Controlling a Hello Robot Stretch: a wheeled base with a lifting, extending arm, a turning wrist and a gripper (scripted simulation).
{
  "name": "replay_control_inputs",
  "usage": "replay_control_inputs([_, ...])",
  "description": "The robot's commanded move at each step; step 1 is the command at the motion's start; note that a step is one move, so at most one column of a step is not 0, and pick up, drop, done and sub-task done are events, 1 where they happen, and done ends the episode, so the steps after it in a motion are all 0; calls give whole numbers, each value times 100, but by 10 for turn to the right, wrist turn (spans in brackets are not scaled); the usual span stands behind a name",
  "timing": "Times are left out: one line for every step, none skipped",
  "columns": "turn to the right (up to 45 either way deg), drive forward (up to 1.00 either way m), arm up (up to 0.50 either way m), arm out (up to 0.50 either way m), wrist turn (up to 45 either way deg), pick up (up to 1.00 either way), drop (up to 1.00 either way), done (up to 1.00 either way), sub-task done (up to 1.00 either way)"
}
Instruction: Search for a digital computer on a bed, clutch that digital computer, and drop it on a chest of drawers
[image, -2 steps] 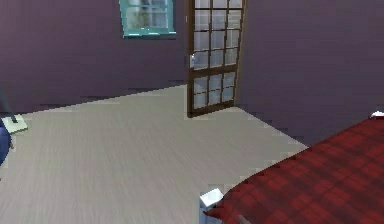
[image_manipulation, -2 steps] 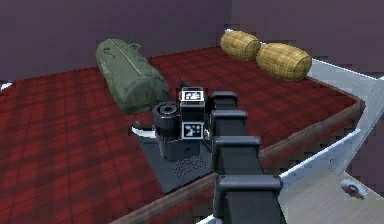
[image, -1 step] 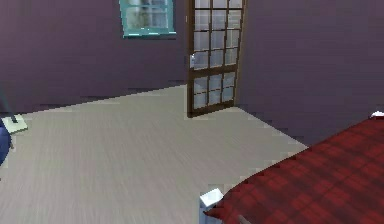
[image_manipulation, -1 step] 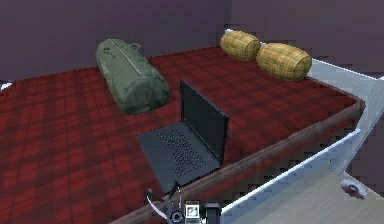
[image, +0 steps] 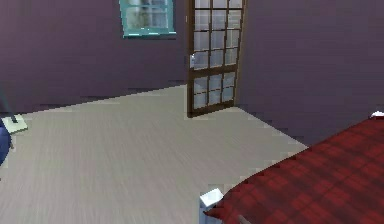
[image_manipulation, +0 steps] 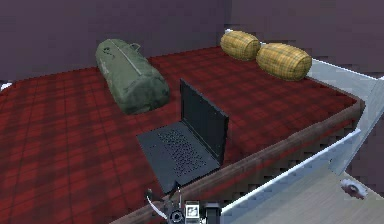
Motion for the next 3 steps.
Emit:
replay_control_inputs([0,0,10,0,0,0,0,0,0])
replay_control_inputs([0,0,22,0,0,0,0,0,0])
replay_control_inputs([0,0,0,0,-450,0,0,0,0])
